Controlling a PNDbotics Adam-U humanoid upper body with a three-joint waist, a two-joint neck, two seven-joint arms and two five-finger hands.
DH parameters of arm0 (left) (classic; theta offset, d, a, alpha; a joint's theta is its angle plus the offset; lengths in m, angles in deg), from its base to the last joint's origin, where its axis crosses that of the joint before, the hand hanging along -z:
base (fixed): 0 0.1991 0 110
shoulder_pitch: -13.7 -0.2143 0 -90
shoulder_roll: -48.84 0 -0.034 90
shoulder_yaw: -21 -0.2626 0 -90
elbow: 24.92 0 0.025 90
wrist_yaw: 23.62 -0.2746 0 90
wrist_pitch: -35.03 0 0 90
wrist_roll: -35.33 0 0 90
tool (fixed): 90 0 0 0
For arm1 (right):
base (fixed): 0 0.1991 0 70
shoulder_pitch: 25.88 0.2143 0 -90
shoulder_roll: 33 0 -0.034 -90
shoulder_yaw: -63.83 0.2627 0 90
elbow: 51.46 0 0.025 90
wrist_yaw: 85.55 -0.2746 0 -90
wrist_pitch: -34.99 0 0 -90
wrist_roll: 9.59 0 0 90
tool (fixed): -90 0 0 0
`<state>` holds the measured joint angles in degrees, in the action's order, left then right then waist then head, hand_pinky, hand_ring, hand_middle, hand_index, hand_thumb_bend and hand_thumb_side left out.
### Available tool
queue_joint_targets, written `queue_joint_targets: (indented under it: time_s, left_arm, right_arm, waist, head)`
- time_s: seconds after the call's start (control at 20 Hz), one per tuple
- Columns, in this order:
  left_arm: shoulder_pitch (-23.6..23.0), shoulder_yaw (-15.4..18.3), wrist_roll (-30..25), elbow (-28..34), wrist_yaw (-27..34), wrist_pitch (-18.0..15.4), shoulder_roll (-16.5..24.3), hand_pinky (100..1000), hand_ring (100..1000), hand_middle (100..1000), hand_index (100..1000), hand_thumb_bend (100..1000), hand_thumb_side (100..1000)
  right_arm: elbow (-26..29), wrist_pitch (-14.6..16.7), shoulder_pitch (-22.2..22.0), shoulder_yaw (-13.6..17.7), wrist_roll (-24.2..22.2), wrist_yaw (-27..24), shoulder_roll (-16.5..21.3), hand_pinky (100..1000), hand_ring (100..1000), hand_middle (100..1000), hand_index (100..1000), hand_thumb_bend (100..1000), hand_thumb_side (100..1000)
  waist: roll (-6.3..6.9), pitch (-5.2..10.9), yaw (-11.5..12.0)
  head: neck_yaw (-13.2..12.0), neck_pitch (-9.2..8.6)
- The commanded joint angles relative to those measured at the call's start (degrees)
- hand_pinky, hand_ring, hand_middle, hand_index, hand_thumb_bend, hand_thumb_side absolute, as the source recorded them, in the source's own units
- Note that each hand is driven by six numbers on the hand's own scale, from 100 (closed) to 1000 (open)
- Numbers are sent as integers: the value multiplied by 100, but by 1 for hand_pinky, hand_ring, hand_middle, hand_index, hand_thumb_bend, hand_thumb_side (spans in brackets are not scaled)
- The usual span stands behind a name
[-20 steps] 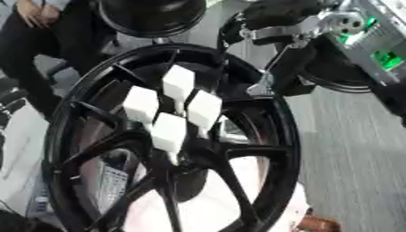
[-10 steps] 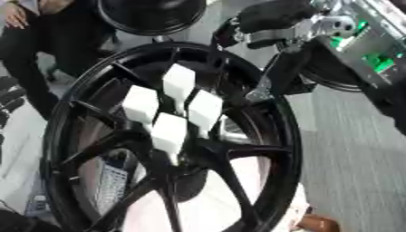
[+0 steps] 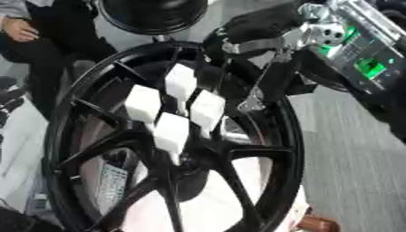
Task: Pull the pin out of the wheel hub.
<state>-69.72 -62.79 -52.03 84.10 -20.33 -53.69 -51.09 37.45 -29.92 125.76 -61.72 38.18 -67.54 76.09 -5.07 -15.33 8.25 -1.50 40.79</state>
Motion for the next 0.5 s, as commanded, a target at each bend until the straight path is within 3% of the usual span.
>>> queue_joint_targets:
  time_s: [0.05, 0.2, 0.5]
  left_arm:
    - [67, 0, 2, 96, 5, 0, 122, 893, 807, 784, 804, 100, 863]
    - [86, 4, 13, 101, 10, 8, 127, 892, 805, 783, 804, 100, 863]
    - [106, 5, 25, 106, 12, 21, 134, 892, 805, 782, 804, 100, 864]
  right_arm:
    - [126, 987, 90, -10, -974, -98, 90, 918, 863, 787, 838, 365, 439]
    - [136, 1002, 56, -59, -974, -103, 101, 917, 863, 784, 832, 390, 414]
    - [106, 1070, -19, -150, -974, -96, 122, 916, 857, 766, 817, 339, 402]
  waist:
    - [21, 70, 20]
    - [11, 56, 37]
    - [-2, 24, 56]
  head:
    - [22, 4]
    - [23, 13]
    - [16, 14]
